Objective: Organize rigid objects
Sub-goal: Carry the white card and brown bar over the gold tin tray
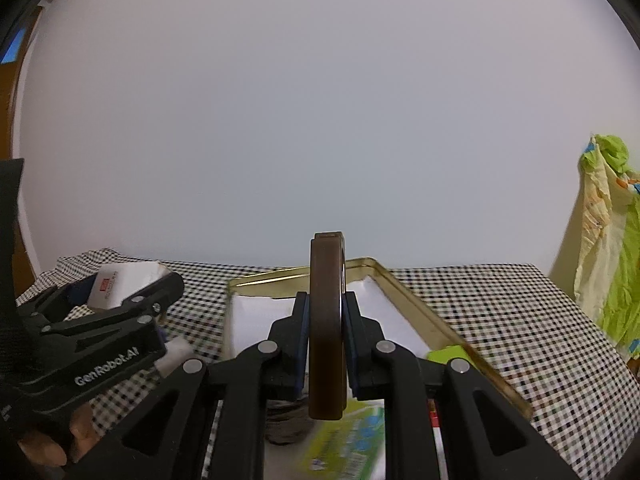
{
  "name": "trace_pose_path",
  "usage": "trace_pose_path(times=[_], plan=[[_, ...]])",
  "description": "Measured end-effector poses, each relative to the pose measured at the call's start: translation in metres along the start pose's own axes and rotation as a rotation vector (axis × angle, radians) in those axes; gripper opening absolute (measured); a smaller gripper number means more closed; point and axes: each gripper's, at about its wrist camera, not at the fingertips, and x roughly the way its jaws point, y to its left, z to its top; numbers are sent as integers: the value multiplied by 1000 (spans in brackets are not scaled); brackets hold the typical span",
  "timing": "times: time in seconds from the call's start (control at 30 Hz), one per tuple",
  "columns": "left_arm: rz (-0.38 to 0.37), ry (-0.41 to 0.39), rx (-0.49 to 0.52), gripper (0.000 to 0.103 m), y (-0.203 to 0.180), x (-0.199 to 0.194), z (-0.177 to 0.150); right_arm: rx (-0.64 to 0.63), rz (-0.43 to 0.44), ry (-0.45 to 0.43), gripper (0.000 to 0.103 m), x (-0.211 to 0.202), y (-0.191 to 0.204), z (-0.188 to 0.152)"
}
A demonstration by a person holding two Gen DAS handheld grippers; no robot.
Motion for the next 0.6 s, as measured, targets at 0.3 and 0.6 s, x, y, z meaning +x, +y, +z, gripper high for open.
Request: trace_pose_path(times=[0.3, 0.6], plan=[[-50, 4, 48, 82, -34, 17, 4, 13, -42, 37, 18, -12, -26, -1], [-98, 43, 88, 82, -65, 38, 6, 31, -73, 87, 18, -15, -35, -2]])
